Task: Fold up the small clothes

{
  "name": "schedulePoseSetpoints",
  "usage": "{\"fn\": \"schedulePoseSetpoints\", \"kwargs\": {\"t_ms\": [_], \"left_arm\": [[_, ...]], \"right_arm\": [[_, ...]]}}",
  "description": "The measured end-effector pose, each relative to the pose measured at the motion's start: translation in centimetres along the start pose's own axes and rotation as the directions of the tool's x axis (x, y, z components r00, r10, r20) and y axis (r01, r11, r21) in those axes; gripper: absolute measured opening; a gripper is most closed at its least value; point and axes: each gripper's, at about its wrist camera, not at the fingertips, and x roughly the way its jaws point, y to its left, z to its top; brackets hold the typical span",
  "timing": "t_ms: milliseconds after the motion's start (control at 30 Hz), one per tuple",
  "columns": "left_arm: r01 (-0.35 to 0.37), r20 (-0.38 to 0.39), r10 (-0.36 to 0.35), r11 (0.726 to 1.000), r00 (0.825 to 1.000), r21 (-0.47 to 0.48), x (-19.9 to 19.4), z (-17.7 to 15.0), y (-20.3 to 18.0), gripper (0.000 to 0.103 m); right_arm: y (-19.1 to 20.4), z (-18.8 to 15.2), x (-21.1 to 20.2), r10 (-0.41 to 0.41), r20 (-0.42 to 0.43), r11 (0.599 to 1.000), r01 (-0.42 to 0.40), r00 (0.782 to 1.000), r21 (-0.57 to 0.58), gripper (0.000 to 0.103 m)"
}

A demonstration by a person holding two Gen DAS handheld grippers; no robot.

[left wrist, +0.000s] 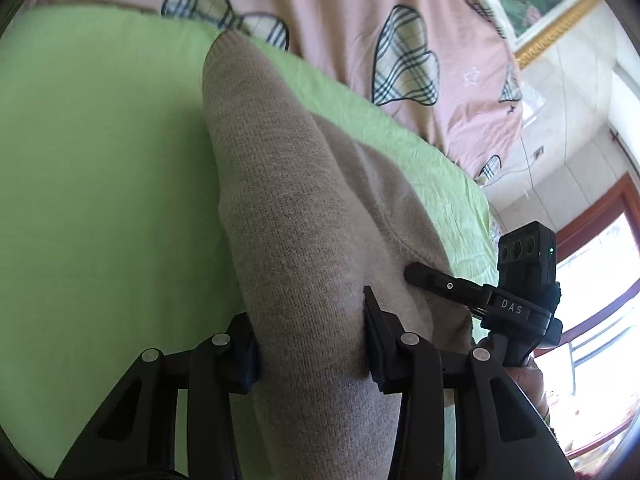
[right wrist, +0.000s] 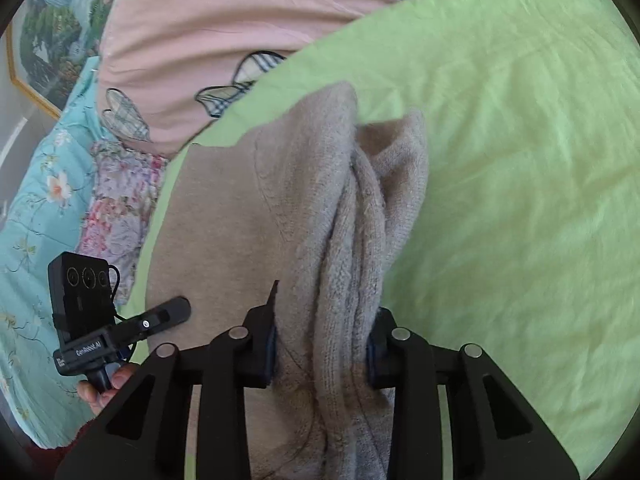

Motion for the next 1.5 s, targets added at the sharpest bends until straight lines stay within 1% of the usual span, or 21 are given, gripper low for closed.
{"fn": "schedulePoseSetpoints", "kwargs": {"t_ms": [167, 267, 367, 533, 600, 667, 733, 800, 833, 867, 900, 967, 1067, 1100, 1133, 1200, 1267, 1333, 1400, 1433, 1500], "left_arm": [[-0.055, 0.006, 0.055, 0.998, 0.998, 0.014, -6.1, -1.5, 1.6, 0.042], [-0.084, 0.010, 0.084, 0.996, 0.996, 0.013, -8.8, -2.9, 2.7, 0.042], [-0.091, 0.018, 0.091, 0.996, 0.996, 0.007, -10.8, -4.3, 3.7, 0.042], [-0.097, 0.039, 0.097, 0.995, 0.994, -0.008, -12.7, -6.2, 5.5, 0.042], [-0.097, 0.028, 0.097, 0.995, 0.995, -0.025, -12.5, -7.0, 6.8, 0.043], [-0.121, -0.001, 0.121, 0.992, 0.993, -0.037, -11.5, -7.6, 7.9, 0.047], [-0.143, -0.024, 0.141, 0.988, 0.990, -0.062, -10.5, -8.3, 8.9, 0.051], [-0.120, -0.012, 0.120, 0.988, 0.993, -0.100, -10.9, -8.8, 9.5, 0.057], [-0.115, -0.008, 0.115, 0.987, 0.993, -0.110, -11.3, -8.8, 9.6, 0.057], [-0.122, 0.001, 0.123, 0.986, 0.992, -0.110, -11.8, -9.0, 9.6, 0.058], [-0.130, 0.008, 0.131, 0.986, 0.991, -0.104, -12.2, -9.1, 9.4, 0.058], [-0.152, 0.028, 0.155, 0.984, 0.987, -0.092, -13.1, -9.4, 9.2, 0.063], [-0.162, 0.053, 0.168, 0.981, 0.984, -0.103, -14.1, -9.9, 9.2, 0.063], [-0.157, 0.056, 0.164, 0.981, 0.985, -0.115, -14.2, -10.1, 9.3, 0.063], [-0.154, 0.057, 0.162, 0.980, 0.985, -0.126, -14.3, -10.3, 9.4, 0.063], [-0.152, 0.056, 0.160, 0.979, 0.985, -0.135, -14.4, -10.6, 9.8, 0.063], [-0.157, 0.053, 0.166, 0.978, 0.985, -0.138, -14.3, -10.9, 9.7, 0.063], [-0.160, 0.045, 0.168, 0.978, 0.985, -0.134, -13.9, -11.0, 9.5, 0.063], [-0.170, 0.032, 0.175, 0.978, 0.984, -0.119, -13.6, -10.9, 9.1, 0.063], [-0.174, 0.025, 0.178, 0.978, 0.984, -0.111, -13.5, -10.8, 8.9, 0.063], [-0.186, 0.018, 0.188, 0.978, 0.982, -0.094, -13.7, -10.5, 8.6, 0.063]], "right_arm": [[4.5, -3.9, 0.9, 0.102, 0.006, 0.995, -0.102, 0.995, -0.018, 0.033], [6.5, -5.7, 1.9, 0.123, -0.004, 0.992, -0.123, 0.992, -0.031, 0.033], [8.4, -7.2, 2.5, 0.130, -0.018, 0.990, -0.130, 0.991, -0.049, 0.033], [10.6, -8.4, 3.4, 0.112, -0.047, 0.989, -0.116, 0.993, -0.094, 0.033], [10.8, -8.7, 4.0, 0.102, -0.051, 0.990, -0.106, 0.994, -0.097, 0.033], [10.4, -9.1, 5.2, 0.063, -0.069, 0.994, -0.069, 0.996, -0.086, 0.034], [9.8, -9.7, 5.9, 0.035, -0.067, 0.996, -0.040, 0.997, -0.077, 0.038], [9.2, -10.2, 5.7, 0.041, -0.062, 0.998, -0.044, 0.997, -0.050, 0.047], [9.0, -10.3, 5.4, 0.033, -0.062, 0.999, -0.035, 0.998, -0.038, 0.050], [8.9, -10.4, 5.0, 0.017, -0.061, 0.999, -0.019, 0.998, -0.034, 0.058], [8.9, -10.4, 4.6, 0.003, -0.052, 1.000, -0.004, 0.999, -0.030, 0.063], [9.0, -10.4, 2.8, -0.023, -0.010, 0.999, 0.022, 1.000, -0.036, 0.064], [10.1, -9.7, 0.8, -0.056, 0.061, 0.995, 0.060, 0.997, -0.073, 0.064], [10.5, -9.5, 0.6, -0.050, 0.069, 0.994, 0.056, 0.996, -0.089, 0.063], [11.0, -9.1, 0.5, -0.036, 0.069, 0.994, 0.043, 0.997, -0.104, 0.063], [12.4, -8.3, 1.3, -0.032, 0.053, 0.989, 0.040, 0.998, -0.145, 0.048], [13.1, -7.7, 2.9, -0.078, 0.024, 0.982, 0.081, 0.997, -0.172, 0.045], [13.1, -7.3, 4.4, -0.091, 0.001, 0.983, 0.090, 0.996, -0.161, 0.042], [12.7, -6.9, 5.7, -0.084, -0.026, 0.986, 0.079, 0.996, -0.146, 0.021], [12.7, -6.7, 6.1, -0.072, -0.032, 0.987, 0.067, 0.997, -0.144, 0.018], [13.0, -6.7, 4.8, -0.029, -0.002, 0.990, 0.028, 1.000, -0.135, 0.015]]}}
